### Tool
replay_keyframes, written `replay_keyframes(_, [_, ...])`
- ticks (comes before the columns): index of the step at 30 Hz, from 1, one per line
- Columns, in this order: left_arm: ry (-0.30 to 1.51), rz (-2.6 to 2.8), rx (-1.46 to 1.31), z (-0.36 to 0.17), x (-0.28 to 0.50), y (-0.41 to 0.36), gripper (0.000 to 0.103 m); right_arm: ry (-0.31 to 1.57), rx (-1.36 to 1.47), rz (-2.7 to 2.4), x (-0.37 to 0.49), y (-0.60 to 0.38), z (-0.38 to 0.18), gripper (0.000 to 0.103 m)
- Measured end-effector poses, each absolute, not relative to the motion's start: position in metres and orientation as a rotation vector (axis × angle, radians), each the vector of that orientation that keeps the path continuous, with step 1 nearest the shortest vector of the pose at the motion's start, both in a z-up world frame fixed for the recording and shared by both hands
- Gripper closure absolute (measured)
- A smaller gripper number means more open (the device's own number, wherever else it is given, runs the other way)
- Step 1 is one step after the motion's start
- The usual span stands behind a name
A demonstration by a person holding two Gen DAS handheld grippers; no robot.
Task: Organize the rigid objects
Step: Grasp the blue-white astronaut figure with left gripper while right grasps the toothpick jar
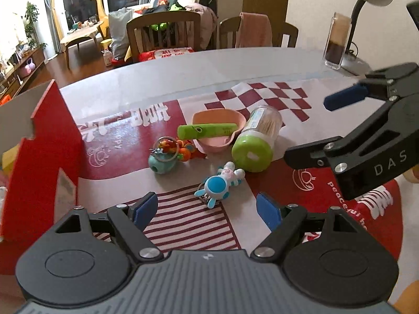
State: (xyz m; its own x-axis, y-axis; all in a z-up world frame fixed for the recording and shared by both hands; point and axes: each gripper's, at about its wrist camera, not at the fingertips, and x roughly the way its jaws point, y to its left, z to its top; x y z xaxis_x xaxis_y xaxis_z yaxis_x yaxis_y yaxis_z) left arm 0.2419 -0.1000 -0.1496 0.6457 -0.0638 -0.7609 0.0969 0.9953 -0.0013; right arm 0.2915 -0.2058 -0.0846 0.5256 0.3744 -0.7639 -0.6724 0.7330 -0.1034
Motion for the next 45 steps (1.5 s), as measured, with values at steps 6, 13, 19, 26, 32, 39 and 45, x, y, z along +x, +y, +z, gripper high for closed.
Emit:
replay_keyframes(6, [0.867,-0.097,0.054,-0.163,0.257,-0.106,0.021,0.783,-0.443,0.699,0.308,-0.195,-0.096,0.001])
replay_keyframes(13, [0.863,-0.109,0.071,-0.174,0.269,-0.108,0.021,0.787,-0.441,0.766,0.323,-0.193,-0.106,0.001])
replay_keyframes(19, [0.870,-0.116,0.074,-0.180,0.277,-0.110,0.021,0.794,-0.445,0.801,0.328,-0.189,-0.113,0.005])
replay_keyframes(26, [0.856,-0.140,0.070,-0.181,0.279,-0.112,0.044,0.798,-0.419,0.800,0.330,-0.191,-0.116,0.017])
replay_keyframes(32, [0.852,-0.148,0.080,-0.179,0.278,-0.115,0.061,0.800,-0.392,0.798,0.325,-0.198,-0.115,0.019])
replay_keyframes(39, [0.853,-0.146,0.096,-0.178,0.277,-0.118,0.063,0.806,-0.285,0.725,0.314,-0.214,-0.108,0.019])
replay_keyframes(45, [0.858,-0.150,0.087,-0.174,0.269,-0.115,0.068,0.833,-0.228,0.657,0.302,-0.231,-0.096,0.019])
